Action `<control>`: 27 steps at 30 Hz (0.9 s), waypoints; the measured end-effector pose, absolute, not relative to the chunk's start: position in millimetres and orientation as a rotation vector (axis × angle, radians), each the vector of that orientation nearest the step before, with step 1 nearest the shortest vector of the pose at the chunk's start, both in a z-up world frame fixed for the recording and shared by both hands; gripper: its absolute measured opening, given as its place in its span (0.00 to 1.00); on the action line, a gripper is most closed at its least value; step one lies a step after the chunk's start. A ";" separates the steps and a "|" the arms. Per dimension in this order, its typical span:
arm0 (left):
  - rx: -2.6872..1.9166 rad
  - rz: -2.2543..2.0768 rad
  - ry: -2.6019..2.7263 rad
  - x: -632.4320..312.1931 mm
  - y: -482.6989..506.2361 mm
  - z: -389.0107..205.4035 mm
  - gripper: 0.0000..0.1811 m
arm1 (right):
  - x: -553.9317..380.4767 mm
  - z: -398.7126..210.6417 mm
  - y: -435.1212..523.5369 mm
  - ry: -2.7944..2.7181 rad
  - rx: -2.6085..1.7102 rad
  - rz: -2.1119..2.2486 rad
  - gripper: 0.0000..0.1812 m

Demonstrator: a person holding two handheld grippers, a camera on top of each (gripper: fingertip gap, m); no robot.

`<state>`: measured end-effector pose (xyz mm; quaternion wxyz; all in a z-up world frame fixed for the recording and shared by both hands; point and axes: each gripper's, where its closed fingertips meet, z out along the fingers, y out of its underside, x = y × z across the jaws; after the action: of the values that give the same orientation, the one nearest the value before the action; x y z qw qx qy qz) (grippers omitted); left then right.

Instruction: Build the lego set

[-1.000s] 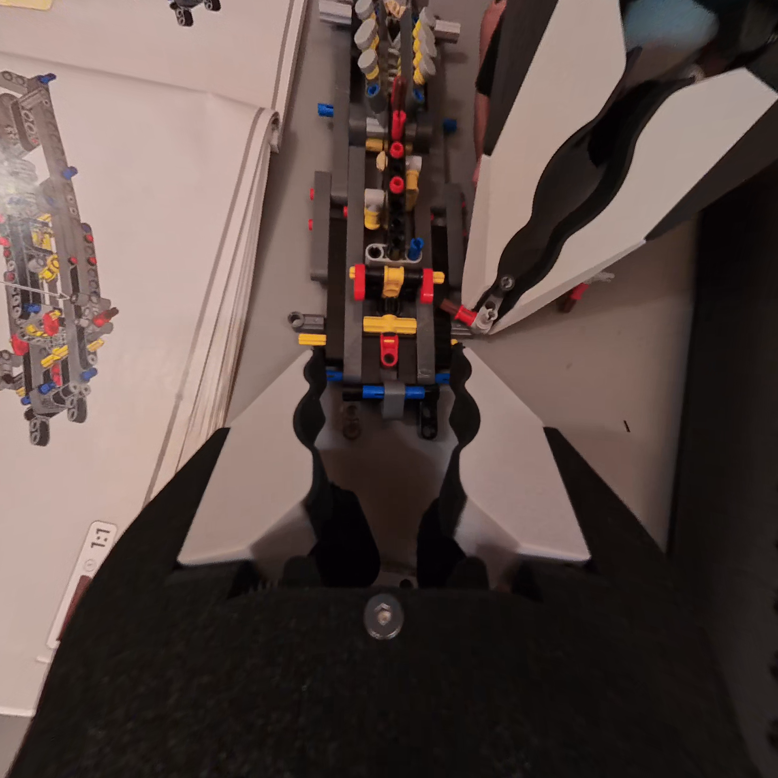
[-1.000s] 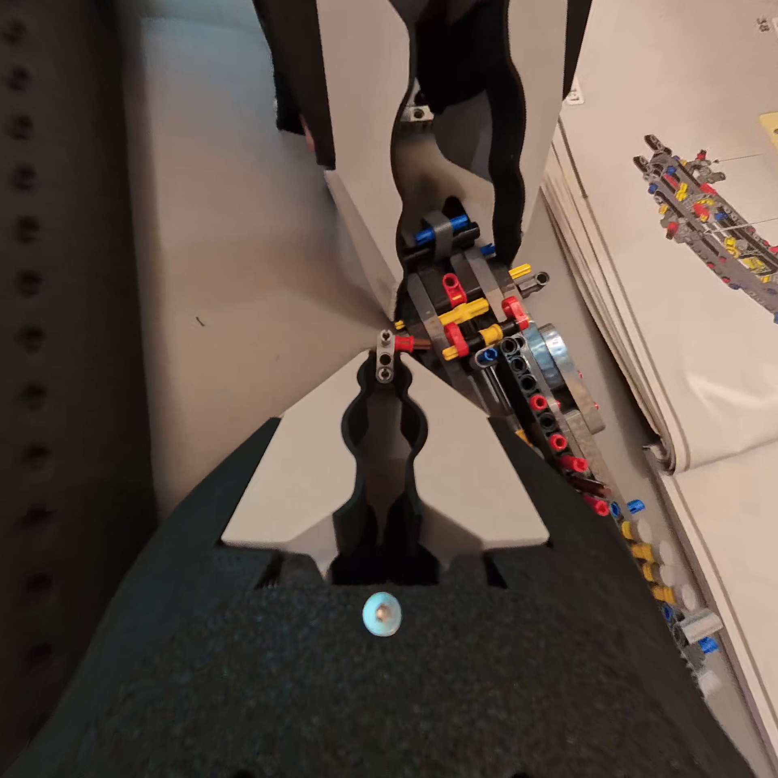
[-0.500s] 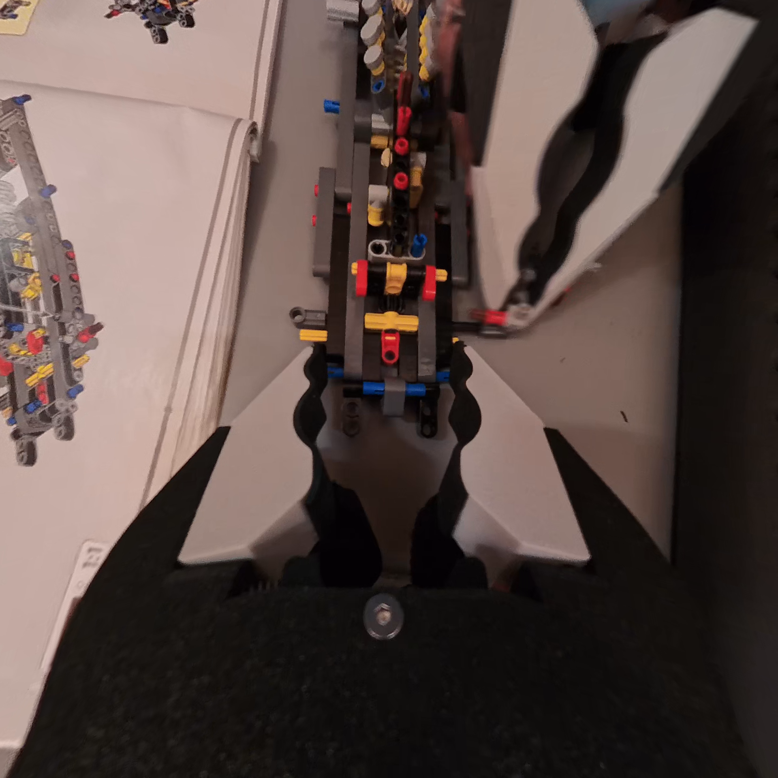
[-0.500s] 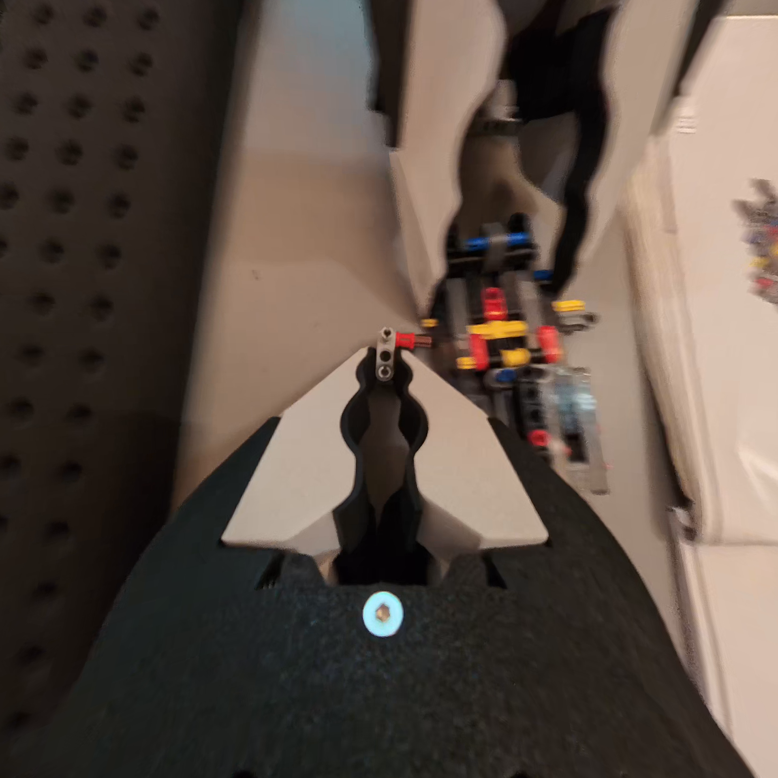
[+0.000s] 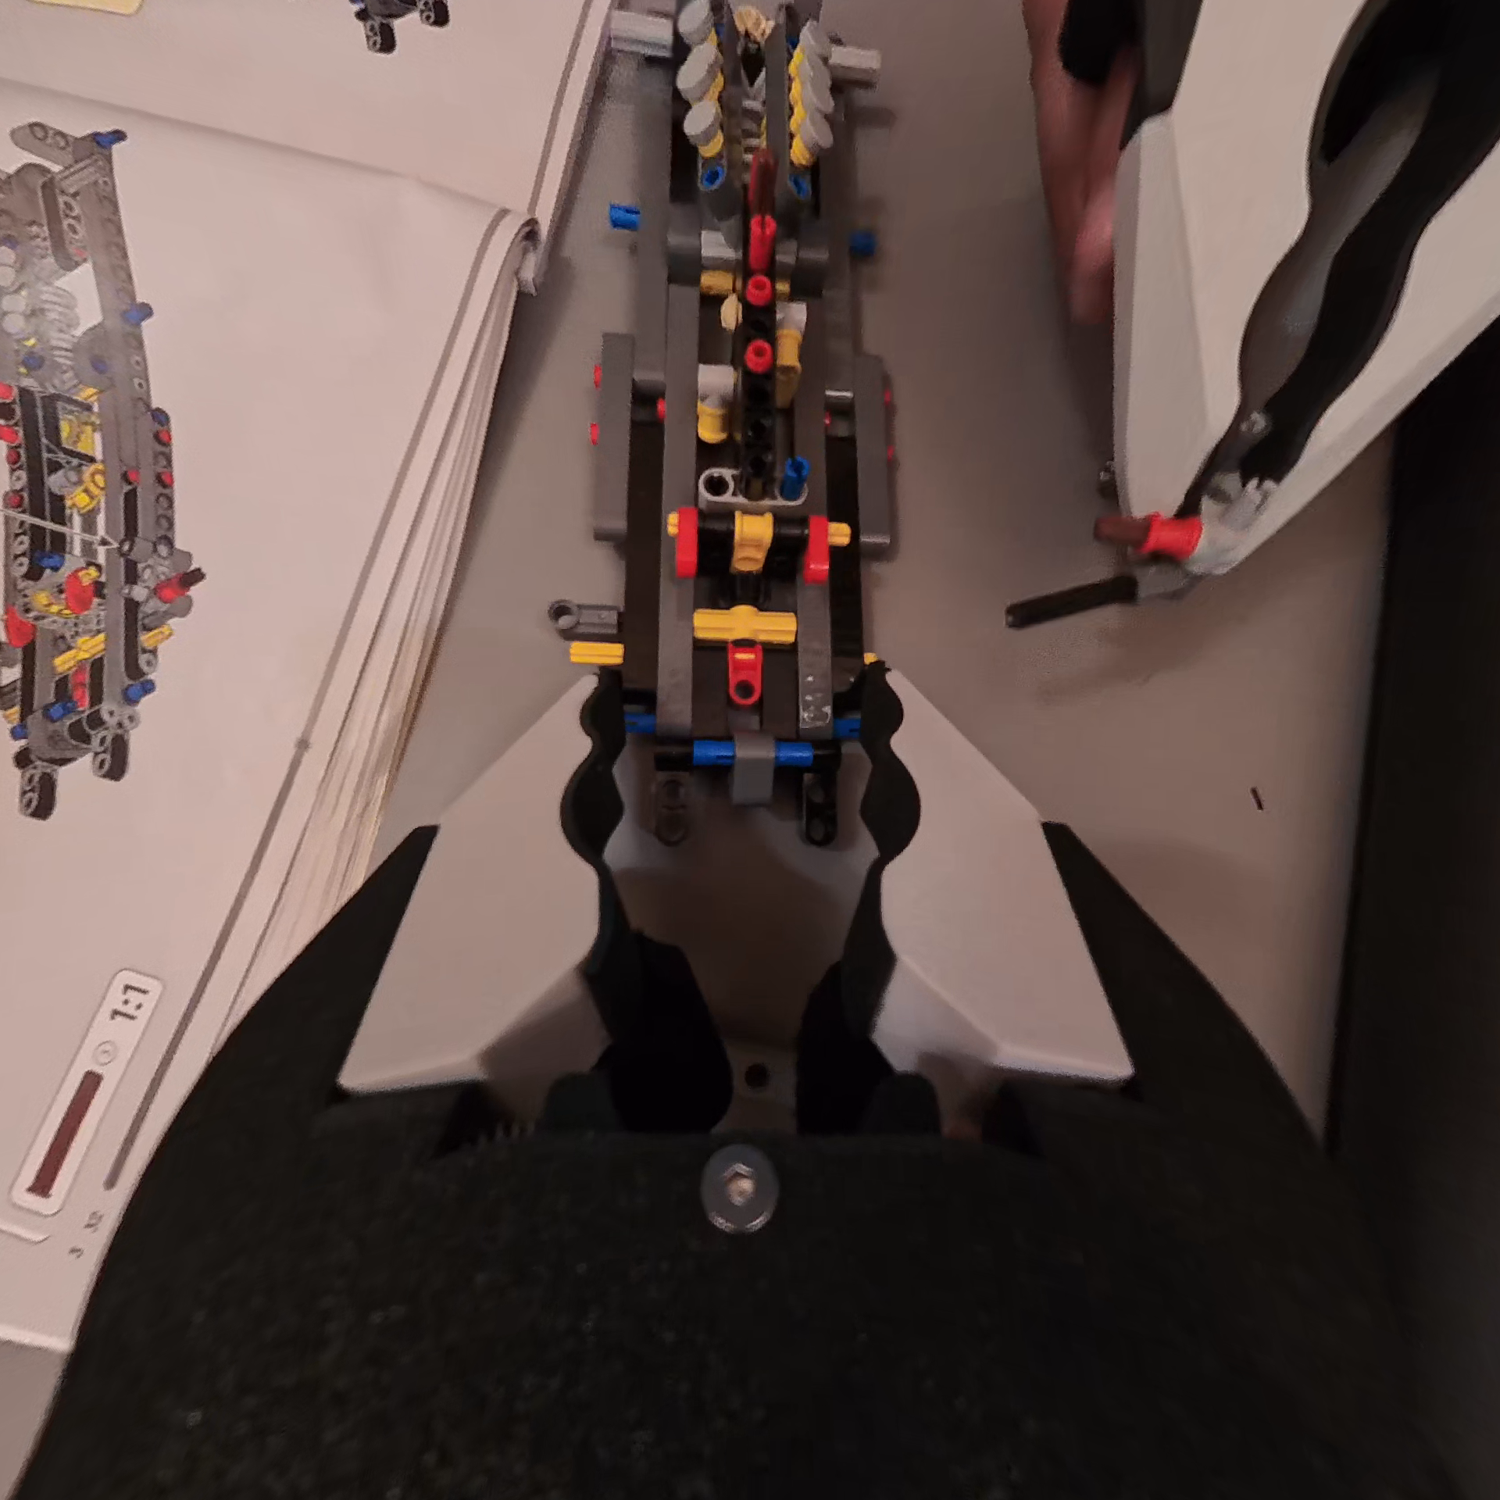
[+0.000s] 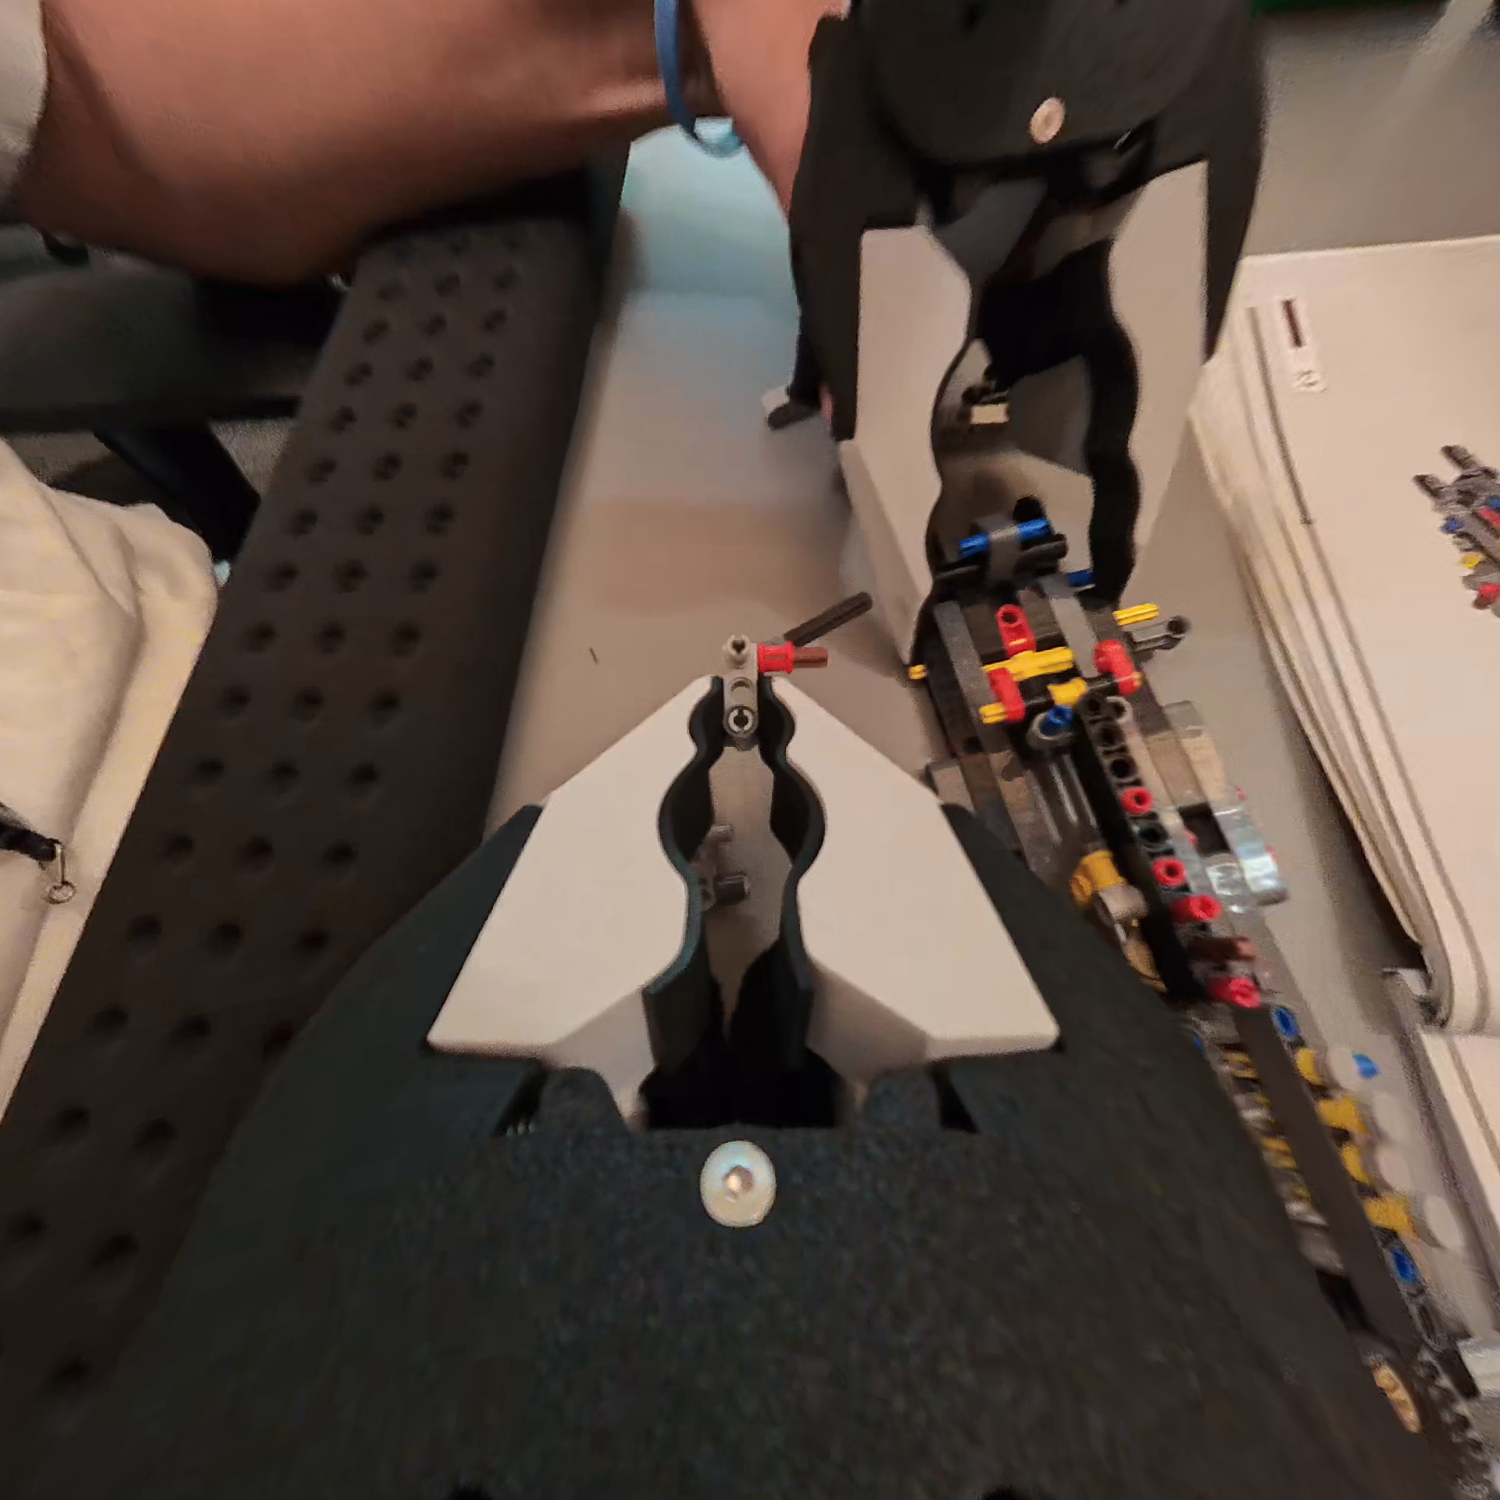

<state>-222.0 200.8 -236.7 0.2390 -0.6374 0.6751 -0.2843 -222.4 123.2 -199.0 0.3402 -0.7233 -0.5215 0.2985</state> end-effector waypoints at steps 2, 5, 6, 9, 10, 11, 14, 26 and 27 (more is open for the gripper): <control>-1.747 -0.771 1.856 -221.8 199.4 -236.5 0.32 | -218.9 -194.1 123.0 -1.325 -1.870 0.791 0.03; -1.740 -0.746 1.857 -222.8 199.9 -235.3 0.32 | -214.3 -190.0 122.7 -1.292 -1.866 0.802 0.03; -1.733 -0.732 1.850 -223.6 201.5 -233.6 0.32 | -213.1 -188.5 123.0 -1.277 -1.865 0.815 0.03; -1.700 -0.774 1.773 -221.2 205.7 -216.0 0.31 | -208.8 -183.5 126.9 -1.218 -1.867 0.844 0.03; -1.688 -0.807 1.732 -219.6 207.5 -207.2 0.30 | -206.3 -182.6 129.8 -1.200 -1.869 0.832 0.03; -1.674 -0.847 1.694 -218.3 208.4 -198.6 0.30 | -203.8 -182.1 131.9 -1.183 -1.876 0.826 0.03; -1.645 -1.003 1.623 -214.7 201.9 -178.4 0.28 | -199.3 -177.6 136.4 -1.114 -1.887 0.864 0.03; -1.655 -1.888 1.301 -192.7 159.2 -123.0 0.09 | -198.3 -133.9 149.2 -1.066 -1.613 0.609 0.03; -1.647 -1.921 1.287 -192.0 157.7 -120.4 0.08 | -199.6 -135.5 148.2 -1.079 -1.613 0.602 0.03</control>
<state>-192.0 157.7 -120.4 0.1507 -0.5734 0.4483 -0.6690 -199.6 148.2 -135.5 0.5269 -0.6746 -0.4515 0.2518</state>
